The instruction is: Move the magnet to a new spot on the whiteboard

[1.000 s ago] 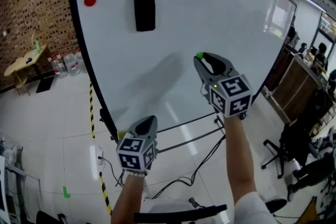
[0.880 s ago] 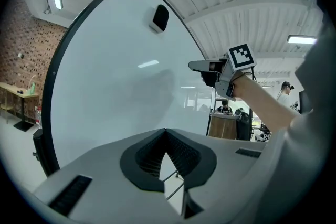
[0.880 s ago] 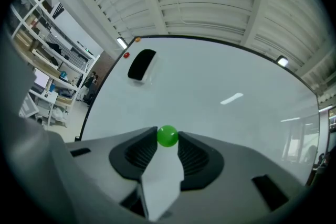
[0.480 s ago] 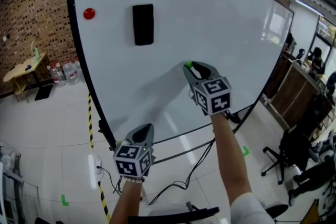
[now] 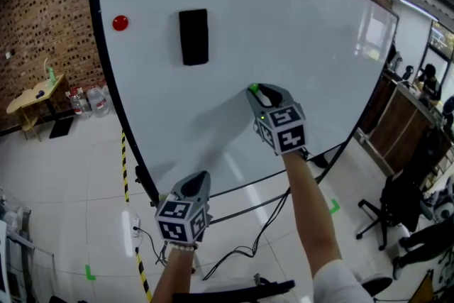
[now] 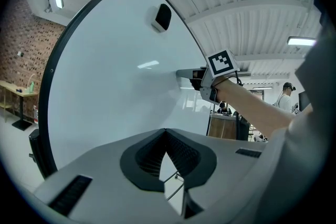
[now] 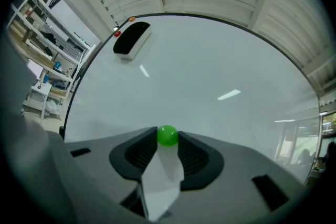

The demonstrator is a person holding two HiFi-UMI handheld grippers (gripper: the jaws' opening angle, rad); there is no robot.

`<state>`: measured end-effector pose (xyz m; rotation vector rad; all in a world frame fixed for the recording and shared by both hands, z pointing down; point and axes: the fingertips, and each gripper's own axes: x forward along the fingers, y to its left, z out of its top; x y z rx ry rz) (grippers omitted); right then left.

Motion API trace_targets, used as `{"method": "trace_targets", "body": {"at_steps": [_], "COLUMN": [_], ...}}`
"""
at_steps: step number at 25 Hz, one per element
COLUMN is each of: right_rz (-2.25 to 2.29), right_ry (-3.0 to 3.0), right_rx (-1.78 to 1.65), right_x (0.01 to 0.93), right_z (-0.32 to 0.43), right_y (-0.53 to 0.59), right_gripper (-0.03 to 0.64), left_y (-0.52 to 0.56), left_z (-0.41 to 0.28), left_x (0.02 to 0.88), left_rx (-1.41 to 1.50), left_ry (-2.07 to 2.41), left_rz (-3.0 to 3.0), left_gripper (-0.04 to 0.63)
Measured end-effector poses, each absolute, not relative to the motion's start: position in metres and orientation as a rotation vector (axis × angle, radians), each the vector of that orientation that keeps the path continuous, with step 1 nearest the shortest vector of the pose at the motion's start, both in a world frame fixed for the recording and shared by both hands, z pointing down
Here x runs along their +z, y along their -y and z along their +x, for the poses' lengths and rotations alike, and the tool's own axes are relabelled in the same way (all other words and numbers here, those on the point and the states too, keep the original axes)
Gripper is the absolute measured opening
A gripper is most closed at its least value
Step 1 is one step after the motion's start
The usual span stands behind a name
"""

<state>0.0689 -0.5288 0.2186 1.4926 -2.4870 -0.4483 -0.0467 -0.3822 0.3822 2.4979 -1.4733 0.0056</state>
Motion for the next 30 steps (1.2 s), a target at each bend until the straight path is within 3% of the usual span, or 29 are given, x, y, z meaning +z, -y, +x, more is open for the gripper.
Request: {"method": "trace_targets", "body": {"at_steps": [12,15,20,24,28,30], "right_rz": [1.624,1.666,1.688,1.666,1.773,1.832], "right_ry": [2.413,2.423,2.520,2.591,2.529,2.506], "right_rx": [-0.538,-0.534,-0.438,-0.263,-0.103,0.018], "right_x": [0.220,0.217,0.226,0.273,0.335,0.367], "right_z": [0.071,0.077,0.097,0.105,0.115,0.116], "right_y": [0.530,0.521,0.478,0.435,0.395,0.372], "right_gripper": [0.154,0.222,0.221,0.181,0.007,0.005], "left_y": [0.374,0.371,0.365,0.361,0.363,0.360], "left_z": [-0.045,-0.046,-0.048,-0.053,-0.061,-0.064], "left_x": [0.383,0.385,0.389,0.393,0.405,0.414], "left_rx": [-0.006,-0.003,0.008,0.000,-0.006,0.007], "left_ry": [1.448,1.431,1.392,1.356,1.307,1.274], "left_rz": [2.498,2.502,2.505,2.520,2.530,2.531], "left_gripper": [-0.008,-0.008,-0.008,-0.008,-0.008,-0.008]}}
